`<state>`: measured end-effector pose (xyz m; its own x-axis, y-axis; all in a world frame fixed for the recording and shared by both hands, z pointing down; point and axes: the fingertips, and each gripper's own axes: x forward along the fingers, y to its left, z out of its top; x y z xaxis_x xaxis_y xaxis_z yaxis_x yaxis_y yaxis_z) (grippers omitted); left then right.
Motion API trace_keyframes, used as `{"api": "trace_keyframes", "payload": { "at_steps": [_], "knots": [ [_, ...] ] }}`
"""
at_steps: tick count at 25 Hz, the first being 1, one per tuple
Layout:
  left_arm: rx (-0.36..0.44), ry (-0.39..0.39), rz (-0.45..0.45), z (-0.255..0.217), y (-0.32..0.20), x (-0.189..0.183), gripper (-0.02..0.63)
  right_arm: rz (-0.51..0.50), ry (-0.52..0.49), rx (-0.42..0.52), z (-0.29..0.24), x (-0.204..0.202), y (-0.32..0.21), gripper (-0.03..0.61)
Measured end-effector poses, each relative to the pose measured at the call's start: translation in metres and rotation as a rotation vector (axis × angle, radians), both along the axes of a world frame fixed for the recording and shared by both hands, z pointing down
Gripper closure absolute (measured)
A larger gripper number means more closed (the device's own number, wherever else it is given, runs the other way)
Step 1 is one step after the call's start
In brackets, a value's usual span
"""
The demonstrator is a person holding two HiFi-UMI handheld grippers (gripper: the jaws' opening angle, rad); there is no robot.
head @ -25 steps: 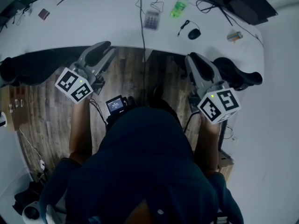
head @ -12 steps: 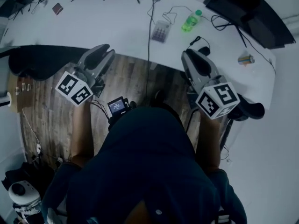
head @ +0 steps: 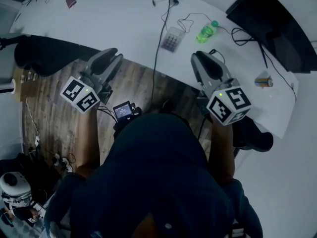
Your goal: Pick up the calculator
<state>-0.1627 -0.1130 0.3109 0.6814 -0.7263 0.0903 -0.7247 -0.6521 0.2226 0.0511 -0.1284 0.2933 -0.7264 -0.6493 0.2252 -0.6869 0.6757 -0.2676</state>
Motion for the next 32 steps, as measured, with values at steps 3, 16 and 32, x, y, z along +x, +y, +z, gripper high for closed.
{"api": "trace_keyframes", "payload": {
  "at_steps": [3, 16, 32],
  "knots": [
    [-0.006, -0.011, -0.013, 0.0, -0.006, 0.014, 0.502, -0.017, -0.014, -0.002, 0.002, 0.012, -0.008, 0.54],
    [-0.021, -0.049, 0.033, 0.002, -0.03, 0.071, 0.502, 0.0, -0.076, -0.033, 0.024, 0.055, -0.02, 0.54],
    [-0.059, -0.004, 0.228, 0.021, -0.105, 0.086, 0.502, 0.213, -0.028, -0.062, 0.02, 0.068, -0.046, 0.54]
  ]
}}
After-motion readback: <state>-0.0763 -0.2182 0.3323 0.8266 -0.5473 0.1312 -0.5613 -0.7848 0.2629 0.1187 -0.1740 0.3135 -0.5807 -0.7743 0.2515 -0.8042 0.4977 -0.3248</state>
